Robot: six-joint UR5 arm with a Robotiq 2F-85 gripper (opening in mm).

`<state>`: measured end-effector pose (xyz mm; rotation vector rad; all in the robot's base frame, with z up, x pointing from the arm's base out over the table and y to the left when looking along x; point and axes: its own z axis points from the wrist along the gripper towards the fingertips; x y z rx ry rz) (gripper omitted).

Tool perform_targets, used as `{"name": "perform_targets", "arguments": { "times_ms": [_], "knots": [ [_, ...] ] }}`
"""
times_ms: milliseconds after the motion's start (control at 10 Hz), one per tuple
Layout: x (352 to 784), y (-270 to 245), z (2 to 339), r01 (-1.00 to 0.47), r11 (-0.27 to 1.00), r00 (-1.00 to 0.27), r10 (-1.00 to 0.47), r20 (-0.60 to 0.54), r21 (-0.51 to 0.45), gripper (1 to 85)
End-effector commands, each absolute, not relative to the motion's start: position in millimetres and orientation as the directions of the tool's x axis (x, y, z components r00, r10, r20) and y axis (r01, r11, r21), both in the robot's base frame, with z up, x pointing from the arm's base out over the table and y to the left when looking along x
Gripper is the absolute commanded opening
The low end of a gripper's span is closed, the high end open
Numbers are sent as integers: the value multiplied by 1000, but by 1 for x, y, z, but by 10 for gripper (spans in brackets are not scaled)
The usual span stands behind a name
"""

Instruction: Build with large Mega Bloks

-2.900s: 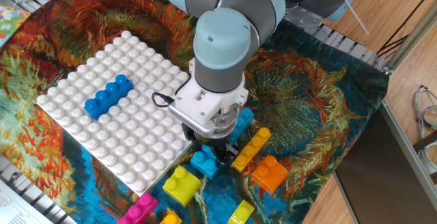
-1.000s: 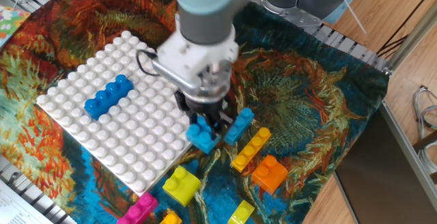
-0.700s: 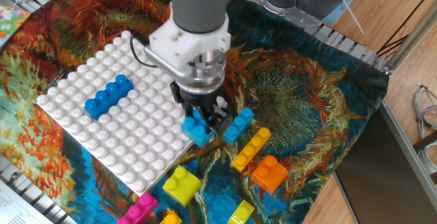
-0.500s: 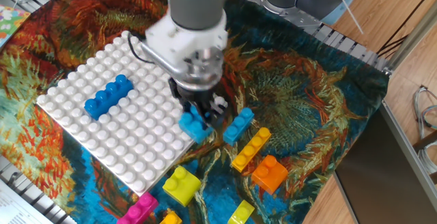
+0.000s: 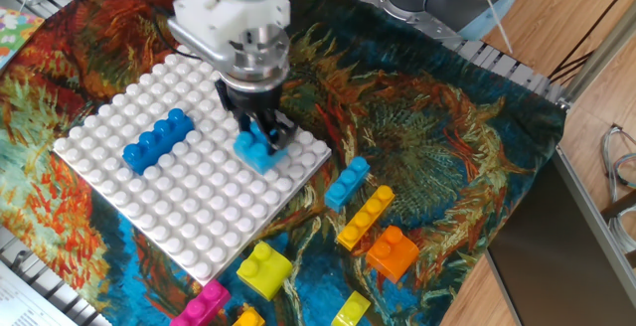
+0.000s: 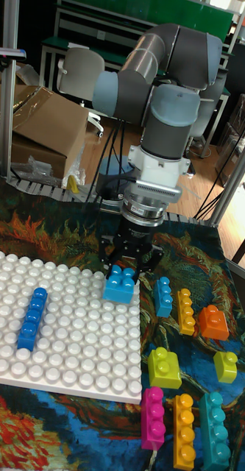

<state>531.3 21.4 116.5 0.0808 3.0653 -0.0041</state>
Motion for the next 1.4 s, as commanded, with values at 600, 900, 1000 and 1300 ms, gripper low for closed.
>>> {"name": "perform_targets", "arguments": {
  "times_ms": [600,900,1000,1300],
  "knots": [
    [509,-49,118,18,999,-997,21,-80,27,13],
    [509,-43,118,6,999,-997,10,-82,48,13],
    [510,-43,118,0,999,-996,4,-84,47,13],
    [515,-52,113,-15,999,-996,-12,-87,43,13]
  ]
}}
